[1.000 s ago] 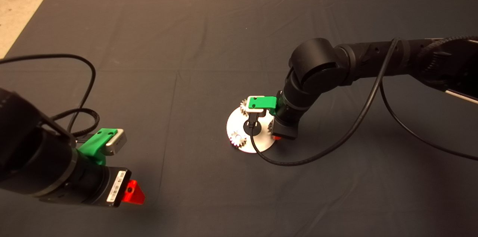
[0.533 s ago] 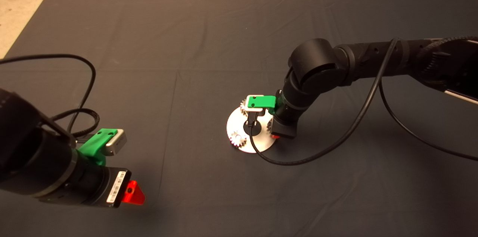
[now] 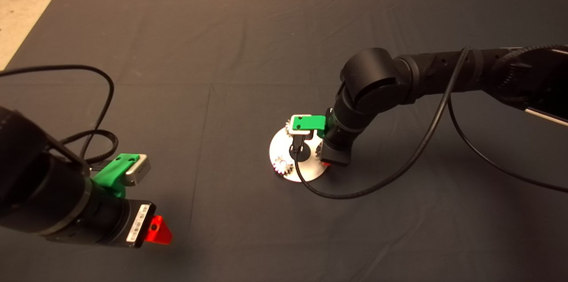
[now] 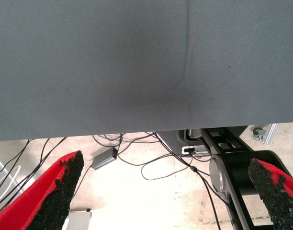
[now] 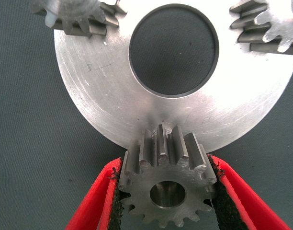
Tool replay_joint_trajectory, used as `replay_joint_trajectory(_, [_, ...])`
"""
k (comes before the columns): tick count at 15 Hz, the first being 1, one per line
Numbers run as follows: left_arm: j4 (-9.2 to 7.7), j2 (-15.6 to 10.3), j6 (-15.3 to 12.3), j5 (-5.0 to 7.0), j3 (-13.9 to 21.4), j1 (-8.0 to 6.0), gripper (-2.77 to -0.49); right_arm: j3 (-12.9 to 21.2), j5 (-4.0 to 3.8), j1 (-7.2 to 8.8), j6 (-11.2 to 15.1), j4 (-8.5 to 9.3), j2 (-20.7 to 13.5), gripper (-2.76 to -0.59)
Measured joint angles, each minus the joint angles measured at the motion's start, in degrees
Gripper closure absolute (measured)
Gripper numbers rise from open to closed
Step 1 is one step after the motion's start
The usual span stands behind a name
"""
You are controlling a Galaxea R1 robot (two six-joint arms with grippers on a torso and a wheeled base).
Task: Install three planetary gears onto the carrier pins
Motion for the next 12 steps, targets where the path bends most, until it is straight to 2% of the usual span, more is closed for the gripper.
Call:
replay_joint_trajectory(8, [0.00, 0.0, 0.0, 0.00, 0.0, 0.00, -2.48, 0.0, -0.26, -0.85, -0.3, -0.68, 0.0, -1.12])
replay_joint_trajectory(12, [0.00, 0.0, 0.0, 0.00, 0.0, 0.00, -2.48, 0.0, -0.39, -1.84, -0.9, -1.12, 0.0, -1.12])
